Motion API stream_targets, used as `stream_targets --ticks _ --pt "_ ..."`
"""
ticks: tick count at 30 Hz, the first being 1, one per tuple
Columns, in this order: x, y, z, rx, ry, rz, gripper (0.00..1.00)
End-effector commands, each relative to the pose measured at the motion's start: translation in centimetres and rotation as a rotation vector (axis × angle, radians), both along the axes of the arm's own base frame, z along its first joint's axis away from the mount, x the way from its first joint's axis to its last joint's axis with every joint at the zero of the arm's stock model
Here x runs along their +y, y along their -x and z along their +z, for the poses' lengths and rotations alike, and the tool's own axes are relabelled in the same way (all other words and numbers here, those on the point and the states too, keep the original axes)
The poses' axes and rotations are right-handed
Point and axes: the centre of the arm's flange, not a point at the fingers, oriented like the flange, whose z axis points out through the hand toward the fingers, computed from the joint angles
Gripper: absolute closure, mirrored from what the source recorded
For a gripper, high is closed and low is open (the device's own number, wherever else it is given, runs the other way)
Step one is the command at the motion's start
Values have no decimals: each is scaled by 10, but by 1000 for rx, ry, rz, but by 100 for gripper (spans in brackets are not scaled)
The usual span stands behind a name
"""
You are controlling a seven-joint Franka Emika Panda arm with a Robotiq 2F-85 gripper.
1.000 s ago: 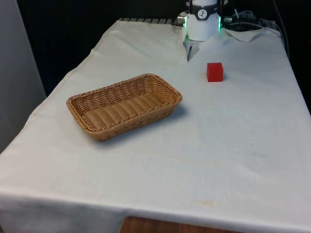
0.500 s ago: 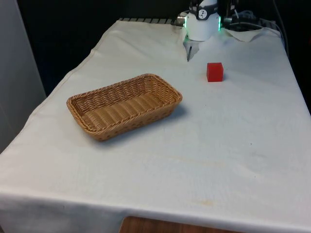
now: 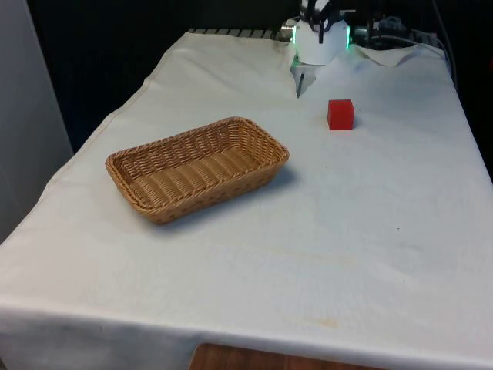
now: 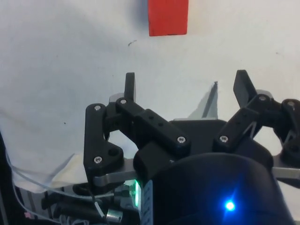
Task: Pick up the cube and place it into the basket.
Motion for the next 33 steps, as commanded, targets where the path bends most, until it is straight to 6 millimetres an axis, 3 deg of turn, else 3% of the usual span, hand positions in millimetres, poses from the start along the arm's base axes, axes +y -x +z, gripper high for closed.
stream_targets --ticks 1,19,33 --pt "2 0 -3 -8 -7 -3 0" --pt "9 5 -20 -4 -20 1 0" --pt "15 7 -48 -11 -21 5 0"
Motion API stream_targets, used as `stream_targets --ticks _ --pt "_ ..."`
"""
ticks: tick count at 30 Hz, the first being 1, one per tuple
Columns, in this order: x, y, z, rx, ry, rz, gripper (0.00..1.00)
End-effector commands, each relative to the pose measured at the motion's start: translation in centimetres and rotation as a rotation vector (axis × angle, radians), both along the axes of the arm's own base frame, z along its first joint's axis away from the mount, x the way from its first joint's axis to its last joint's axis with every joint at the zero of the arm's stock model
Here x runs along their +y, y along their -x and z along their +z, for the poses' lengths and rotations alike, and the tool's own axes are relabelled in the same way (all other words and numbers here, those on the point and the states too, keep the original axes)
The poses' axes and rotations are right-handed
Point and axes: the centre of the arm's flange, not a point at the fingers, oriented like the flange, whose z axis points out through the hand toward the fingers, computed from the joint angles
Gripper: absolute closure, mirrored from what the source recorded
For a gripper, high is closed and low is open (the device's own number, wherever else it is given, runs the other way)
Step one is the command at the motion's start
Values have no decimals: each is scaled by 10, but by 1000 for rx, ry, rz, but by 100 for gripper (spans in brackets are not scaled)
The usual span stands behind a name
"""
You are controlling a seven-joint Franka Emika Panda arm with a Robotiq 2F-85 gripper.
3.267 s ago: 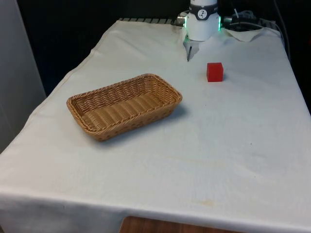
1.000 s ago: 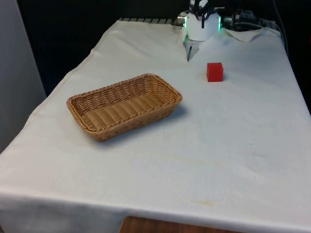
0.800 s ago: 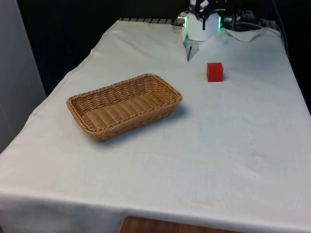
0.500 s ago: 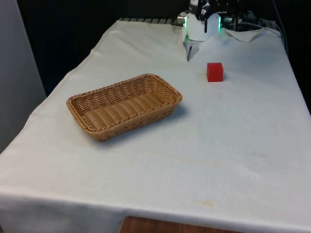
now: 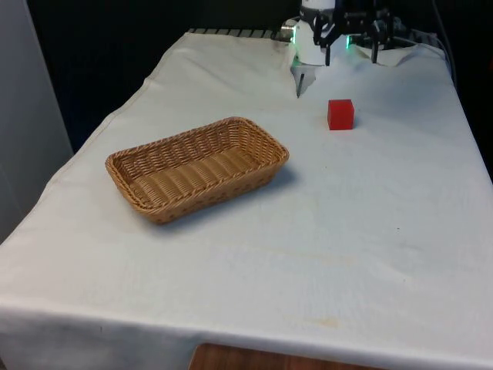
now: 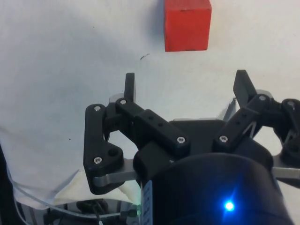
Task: Pick up the cube and place it into the basket.
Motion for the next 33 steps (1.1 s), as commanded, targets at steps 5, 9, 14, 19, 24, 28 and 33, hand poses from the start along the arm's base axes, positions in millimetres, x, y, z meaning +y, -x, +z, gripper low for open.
stream_targets --ticks 5,9,14,19,24,28,33 --pt "3 7 -10 -23 -3 0 0" --pt "4 12 -20 -36 -4 3 0" --pt "5 14 -27 -46 -4 7 0" --pt "4 13 -33 -46 -6 9 0" --pt "2 12 -39 -41 -4 11 0" --pt "1 11 -46 -35 -2 10 0" --pt "1 10 -53 -32 0 11 0"
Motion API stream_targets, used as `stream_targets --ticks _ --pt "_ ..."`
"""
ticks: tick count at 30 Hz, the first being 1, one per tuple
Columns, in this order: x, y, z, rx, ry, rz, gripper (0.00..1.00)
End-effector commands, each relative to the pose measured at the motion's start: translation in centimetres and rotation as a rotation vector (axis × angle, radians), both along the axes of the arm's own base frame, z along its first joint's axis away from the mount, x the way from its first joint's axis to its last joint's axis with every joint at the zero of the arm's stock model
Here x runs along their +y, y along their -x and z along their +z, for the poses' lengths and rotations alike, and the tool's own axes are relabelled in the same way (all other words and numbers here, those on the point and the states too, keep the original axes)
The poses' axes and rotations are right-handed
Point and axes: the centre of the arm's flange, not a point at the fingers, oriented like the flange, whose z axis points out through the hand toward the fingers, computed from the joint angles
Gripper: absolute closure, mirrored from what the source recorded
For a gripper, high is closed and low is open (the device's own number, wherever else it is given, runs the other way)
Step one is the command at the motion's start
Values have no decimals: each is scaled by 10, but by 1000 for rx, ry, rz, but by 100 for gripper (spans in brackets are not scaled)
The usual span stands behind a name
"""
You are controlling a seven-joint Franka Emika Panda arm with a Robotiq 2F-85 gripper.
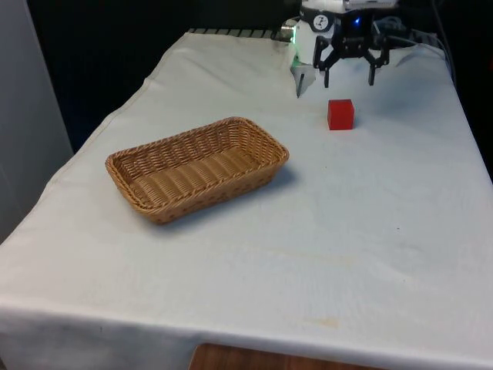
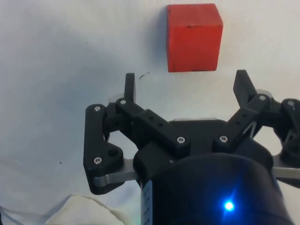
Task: Pick up the cube and place it into the basket.
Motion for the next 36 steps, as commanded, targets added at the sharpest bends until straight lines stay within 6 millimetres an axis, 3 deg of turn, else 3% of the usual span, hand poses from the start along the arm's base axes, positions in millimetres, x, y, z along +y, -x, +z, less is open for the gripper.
stream_targets --ticks 1,11,27,36 --pt "0 -1 -3 -7 -1 0 0" --pt "-7 -3 -21 0 1 0 0" --pt "-36 -4 -33 23 2 -3 0" --pt "-40 -6 -34 27 3 -5 0"
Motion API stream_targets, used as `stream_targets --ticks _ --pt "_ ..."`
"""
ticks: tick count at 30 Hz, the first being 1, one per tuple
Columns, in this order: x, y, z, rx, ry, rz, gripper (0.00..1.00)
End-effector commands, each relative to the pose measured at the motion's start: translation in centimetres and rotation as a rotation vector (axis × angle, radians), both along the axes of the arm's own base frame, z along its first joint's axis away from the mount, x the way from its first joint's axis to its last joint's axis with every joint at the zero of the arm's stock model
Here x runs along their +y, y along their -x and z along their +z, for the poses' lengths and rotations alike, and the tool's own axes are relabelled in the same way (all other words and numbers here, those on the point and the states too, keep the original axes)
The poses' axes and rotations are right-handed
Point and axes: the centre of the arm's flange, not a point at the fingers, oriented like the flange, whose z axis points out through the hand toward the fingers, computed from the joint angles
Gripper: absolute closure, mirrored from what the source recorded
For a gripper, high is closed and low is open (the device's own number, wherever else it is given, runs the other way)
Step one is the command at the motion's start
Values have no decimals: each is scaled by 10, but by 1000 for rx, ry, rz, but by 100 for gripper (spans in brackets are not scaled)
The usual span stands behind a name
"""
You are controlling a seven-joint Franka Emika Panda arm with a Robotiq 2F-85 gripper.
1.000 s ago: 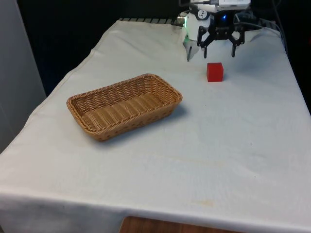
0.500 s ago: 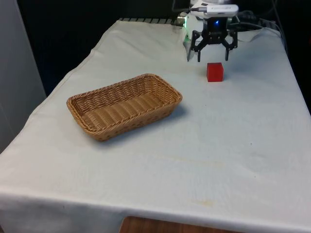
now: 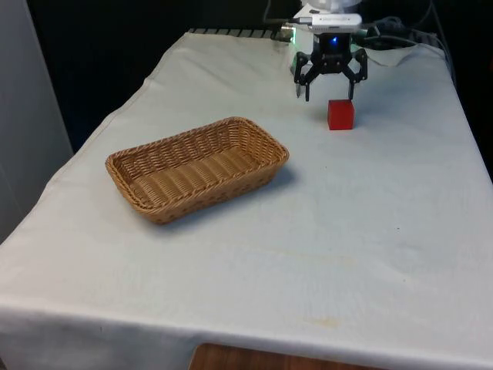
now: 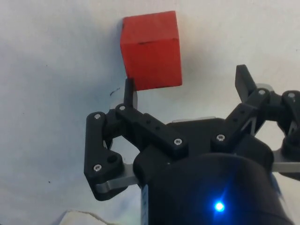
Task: Pick up the cube and place it into the basket.
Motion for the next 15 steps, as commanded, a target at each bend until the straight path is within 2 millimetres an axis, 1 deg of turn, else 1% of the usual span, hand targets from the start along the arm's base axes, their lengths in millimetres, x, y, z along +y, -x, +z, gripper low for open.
stream_targets --ticks 1,6,14,15 --pt "-1 -1 0 -5 -1 -2 0" --pt "0 -2 1 -5 0 0 0" --pt "9 -2 3 -15 -10 4 0" --pt "6 -3 2 -8 -1 8 0"
